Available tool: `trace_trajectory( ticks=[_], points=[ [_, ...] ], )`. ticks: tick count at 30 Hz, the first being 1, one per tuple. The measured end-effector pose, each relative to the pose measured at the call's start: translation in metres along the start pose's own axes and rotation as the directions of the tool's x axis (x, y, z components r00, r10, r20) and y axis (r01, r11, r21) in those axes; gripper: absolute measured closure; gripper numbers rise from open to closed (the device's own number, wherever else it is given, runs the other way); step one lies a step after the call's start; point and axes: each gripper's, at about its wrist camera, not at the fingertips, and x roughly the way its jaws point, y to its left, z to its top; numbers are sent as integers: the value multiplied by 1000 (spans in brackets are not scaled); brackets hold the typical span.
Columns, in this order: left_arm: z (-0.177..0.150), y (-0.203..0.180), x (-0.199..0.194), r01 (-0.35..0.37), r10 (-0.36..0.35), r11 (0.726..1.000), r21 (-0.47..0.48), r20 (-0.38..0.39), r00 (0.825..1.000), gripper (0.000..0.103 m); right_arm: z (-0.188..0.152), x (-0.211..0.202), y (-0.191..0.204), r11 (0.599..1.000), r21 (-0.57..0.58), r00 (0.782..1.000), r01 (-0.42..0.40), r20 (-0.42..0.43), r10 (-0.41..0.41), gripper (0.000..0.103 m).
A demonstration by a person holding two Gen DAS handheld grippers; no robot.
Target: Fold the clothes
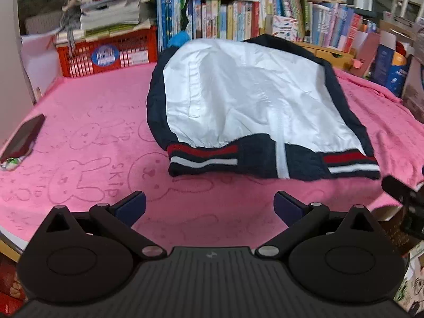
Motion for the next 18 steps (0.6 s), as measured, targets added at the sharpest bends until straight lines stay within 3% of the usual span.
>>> trace_trajectory(
  ticks=[9, 18],
  points=[
    [7, 14, 32, 25, -32, 995, -97, -73, 997, 0, -1, 41, 1, 998, 48, 997, -34, -61, 37, 0],
    [8, 25, 56, -21, 6, 993, -119, -126, 992, 0, -8, 73, 5, 999, 33, 988, -31, -147, 35, 0]
  ],
)
